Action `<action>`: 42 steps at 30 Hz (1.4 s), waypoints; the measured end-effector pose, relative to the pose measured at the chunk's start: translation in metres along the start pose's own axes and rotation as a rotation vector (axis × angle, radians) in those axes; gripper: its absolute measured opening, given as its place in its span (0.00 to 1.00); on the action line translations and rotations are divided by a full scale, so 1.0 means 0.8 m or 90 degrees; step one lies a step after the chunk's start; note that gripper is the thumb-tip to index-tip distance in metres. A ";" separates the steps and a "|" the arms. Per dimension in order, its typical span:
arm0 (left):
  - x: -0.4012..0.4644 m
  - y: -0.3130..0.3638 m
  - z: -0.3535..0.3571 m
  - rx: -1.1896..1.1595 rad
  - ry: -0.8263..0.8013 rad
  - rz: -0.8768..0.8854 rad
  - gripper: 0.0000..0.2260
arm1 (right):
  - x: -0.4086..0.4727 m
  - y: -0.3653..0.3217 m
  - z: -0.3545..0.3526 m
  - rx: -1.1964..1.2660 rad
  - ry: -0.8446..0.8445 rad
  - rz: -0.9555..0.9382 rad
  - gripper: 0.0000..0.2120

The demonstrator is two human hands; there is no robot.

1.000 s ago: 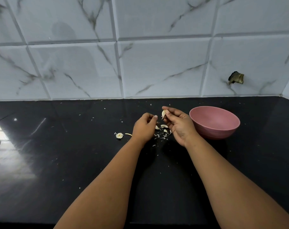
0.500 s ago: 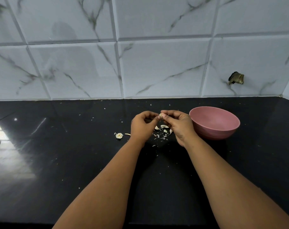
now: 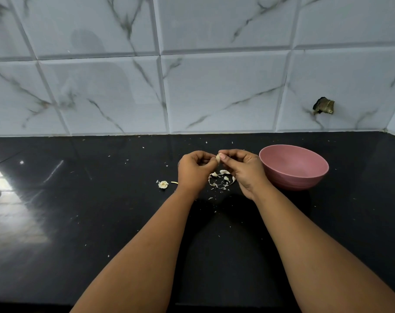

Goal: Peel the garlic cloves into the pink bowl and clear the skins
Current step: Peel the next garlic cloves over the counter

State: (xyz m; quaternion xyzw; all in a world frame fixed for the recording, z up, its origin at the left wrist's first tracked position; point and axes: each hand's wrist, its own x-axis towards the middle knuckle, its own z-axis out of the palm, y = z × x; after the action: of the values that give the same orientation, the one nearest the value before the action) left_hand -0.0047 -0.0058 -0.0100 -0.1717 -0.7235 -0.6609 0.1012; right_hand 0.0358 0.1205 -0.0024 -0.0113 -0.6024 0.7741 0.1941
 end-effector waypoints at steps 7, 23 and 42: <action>0.001 0.004 0.005 -0.161 -0.031 -0.099 0.03 | 0.003 -0.002 -0.001 0.079 0.002 0.036 0.05; -0.003 0.005 0.001 -0.119 -0.047 -0.070 0.05 | 0.006 0.003 -0.003 0.052 -0.015 0.008 0.04; 0.003 -0.001 0.002 -0.222 -0.045 -0.115 0.02 | 0.009 0.008 -0.005 -0.075 0.005 -0.033 0.08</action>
State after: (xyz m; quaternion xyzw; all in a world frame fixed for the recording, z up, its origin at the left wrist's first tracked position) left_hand -0.0069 -0.0042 -0.0102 -0.1437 -0.6136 -0.7763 -0.0152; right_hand 0.0285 0.1252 -0.0079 -0.0102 -0.6462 0.7320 0.2155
